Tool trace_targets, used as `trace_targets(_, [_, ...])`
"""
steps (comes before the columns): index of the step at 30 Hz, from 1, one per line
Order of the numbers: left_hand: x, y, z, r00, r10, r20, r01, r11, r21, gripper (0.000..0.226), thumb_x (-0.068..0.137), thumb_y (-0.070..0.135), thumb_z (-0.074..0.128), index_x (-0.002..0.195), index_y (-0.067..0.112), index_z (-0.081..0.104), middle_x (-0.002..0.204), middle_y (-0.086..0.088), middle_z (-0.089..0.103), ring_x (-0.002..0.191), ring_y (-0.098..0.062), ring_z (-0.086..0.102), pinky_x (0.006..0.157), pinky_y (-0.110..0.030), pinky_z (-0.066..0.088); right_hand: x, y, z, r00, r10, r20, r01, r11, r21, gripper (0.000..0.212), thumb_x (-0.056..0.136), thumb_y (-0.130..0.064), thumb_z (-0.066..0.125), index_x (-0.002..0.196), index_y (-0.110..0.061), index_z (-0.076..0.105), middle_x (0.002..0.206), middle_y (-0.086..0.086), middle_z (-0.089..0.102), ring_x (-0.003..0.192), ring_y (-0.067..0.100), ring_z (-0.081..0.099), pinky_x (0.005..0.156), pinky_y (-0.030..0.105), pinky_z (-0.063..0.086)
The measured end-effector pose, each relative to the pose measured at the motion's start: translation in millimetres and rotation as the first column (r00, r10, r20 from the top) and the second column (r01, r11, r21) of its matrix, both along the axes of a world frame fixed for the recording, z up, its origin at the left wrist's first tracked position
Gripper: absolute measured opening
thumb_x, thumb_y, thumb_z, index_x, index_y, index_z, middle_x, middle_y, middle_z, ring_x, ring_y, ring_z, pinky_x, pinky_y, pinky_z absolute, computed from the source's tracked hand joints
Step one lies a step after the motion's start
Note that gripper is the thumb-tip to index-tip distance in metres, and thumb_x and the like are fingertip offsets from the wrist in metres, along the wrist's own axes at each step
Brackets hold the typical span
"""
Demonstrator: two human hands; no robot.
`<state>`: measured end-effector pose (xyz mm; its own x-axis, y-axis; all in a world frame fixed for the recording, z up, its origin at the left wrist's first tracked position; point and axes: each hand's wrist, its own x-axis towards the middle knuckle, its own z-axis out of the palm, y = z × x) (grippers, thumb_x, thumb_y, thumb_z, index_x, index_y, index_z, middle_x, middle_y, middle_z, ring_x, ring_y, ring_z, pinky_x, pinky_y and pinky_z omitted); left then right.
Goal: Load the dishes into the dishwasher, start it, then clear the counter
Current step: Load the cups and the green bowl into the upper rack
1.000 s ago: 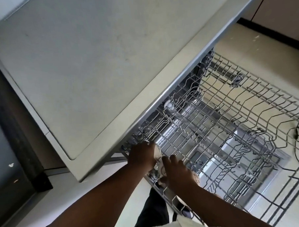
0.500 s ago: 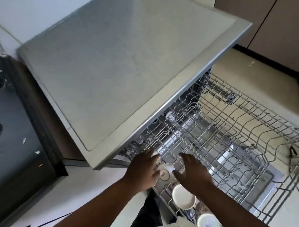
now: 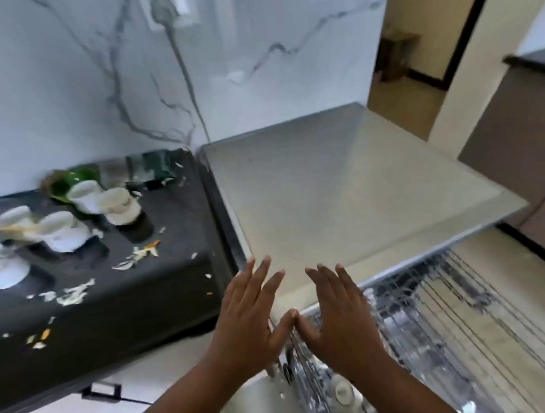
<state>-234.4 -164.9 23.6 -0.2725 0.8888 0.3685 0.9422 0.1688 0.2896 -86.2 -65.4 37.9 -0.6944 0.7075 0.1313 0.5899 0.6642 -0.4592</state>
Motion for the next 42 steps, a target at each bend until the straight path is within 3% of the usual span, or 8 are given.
trace_targets(14, [-224.9, -181.9, 14.9, 0.881, 0.456, 0.126, -0.467, 0.880, 0.085, 0.078, 0.090, 0.068, 0.035, 0.150, 0.020, 0.025, 0.158, -0.005, 0.024, 0.147, -0.022, 0.014, 0.118, -0.035, 0.011, -255.1, -125.9, 39.2, 0.943, 0.315, 0.107, -0.324, 0.942, 0.083, 0.076, 0.077, -0.066, 0.043, 0.141, -0.024, 0.041, 0.145, 0.000, 0.046, 0.141, 0.027, 0.031, 0.108, 0.039, 0.026])
trace_targets(16, [-262.1, -204.4, 19.7, 0.826, 0.539, 0.166, -0.558, 0.823, 0.104, 0.082, 0.085, 0.064, 0.043, 0.149, 0.017, 0.025, 0.156, -0.010, 0.029, 0.145, -0.025, 0.020, 0.117, -0.041, 0.020, -291.6, -148.6, 44.3, 0.920, 0.370, 0.129, -0.384, 0.917, 0.108, 0.074, 0.076, -0.065, 0.045, 0.138, -0.025, 0.040, 0.142, 0.001, 0.051, 0.139, 0.027, 0.035, 0.105, 0.039, 0.029])
trace_targets(21, [-335.8, -225.5, 32.9, 0.584, 0.700, 0.411, -0.772, 0.635, 0.017, 0.102, 0.078, 0.047, 0.073, 0.152, 0.011, 0.013, 0.158, -0.011, 0.019, 0.146, -0.025, 0.018, 0.118, -0.042, 0.018, -349.6, -178.8, 61.1, 0.855, 0.491, 0.169, -0.511, 0.852, 0.111, 0.079, 0.086, -0.062, 0.034, 0.152, -0.031, 0.005, 0.161, -0.008, 0.002, 0.143, 0.012, -0.020, 0.109, 0.028, -0.012])
trace_targets(26, [-383.1, -219.2, 30.2, 0.480, 0.703, 0.525, -0.812, 0.582, -0.038, 0.116, 0.068, 0.049, 0.081, 0.152, 0.010, 0.011, 0.157, -0.011, 0.025, 0.144, -0.026, 0.025, 0.116, -0.045, 0.022, -375.5, -187.1, 65.9, 0.844, 0.491, 0.216, -0.524, 0.841, 0.135, 0.075, 0.091, -0.058, 0.040, 0.152, -0.030, 0.007, 0.161, -0.007, 0.003, 0.144, 0.012, -0.018, 0.108, 0.027, -0.015])
trace_targets(32, [-400.0, -213.6, 23.6, 0.486, 0.662, 0.571, -0.775, 0.629, -0.070, 0.086, 0.069, 0.046, 0.081, 0.138, 0.017, 0.038, 0.134, -0.002, 0.055, 0.127, -0.022, 0.047, 0.112, -0.042, 0.024, -382.6, -181.3, 63.4, 0.865, 0.444, 0.233, -0.481, 0.866, 0.134, 0.081, 0.080, -0.065, 0.027, 0.151, -0.031, 0.008, 0.161, -0.008, 0.004, 0.146, 0.014, -0.016, 0.109, 0.026, -0.013])
trace_targets(37, [-370.1, -207.5, 46.3, 0.541, 0.551, 0.635, -0.772, 0.626, 0.115, 0.067, 0.067, 0.038, 0.085, 0.122, 0.020, 0.052, 0.109, 0.008, 0.060, 0.109, -0.018, 0.057, 0.102, -0.043, 0.040, -360.0, -166.9, 69.3, 0.926, 0.370, 0.071, -0.374, 0.925, 0.064, 0.067, 0.089, -0.055, 0.050, 0.146, -0.038, 0.020, 0.153, -0.019, 0.018, 0.146, 0.008, -0.003, 0.113, 0.024, -0.001])
trace_targets(40, [-324.3, -190.7, 83.7, 0.519, 0.154, 0.841, -0.645, 0.717, 0.266, 0.053, 0.070, 0.023, 0.083, 0.112, 0.028, 0.052, 0.100, 0.017, 0.062, 0.093, 0.003, 0.063, 0.079, -0.012, 0.048, -341.0, -157.3, 78.2, 0.945, 0.239, -0.223, -0.290, 0.929, -0.231, 0.056, 0.077, -0.060, 0.066, 0.125, -0.046, 0.041, 0.135, -0.023, 0.042, 0.129, -0.002, 0.037, 0.106, 0.019, 0.032])
trace_targets(42, [-294.0, -170.1, 99.4, 0.417, -0.131, 0.900, -0.485, 0.805, 0.342, 0.052, 0.067, 0.021, 0.084, 0.111, 0.024, 0.056, 0.099, 0.004, 0.069, 0.091, 0.000, 0.067, 0.072, -0.013, 0.051, -329.0, -150.5, 89.7, 0.903, -0.084, -0.420, -0.248, 0.698, -0.672, 0.067, 0.060, -0.067, 0.076, 0.116, -0.035, 0.055, 0.125, -0.004, 0.062, 0.107, 0.009, 0.060, 0.089, 0.025, 0.049])
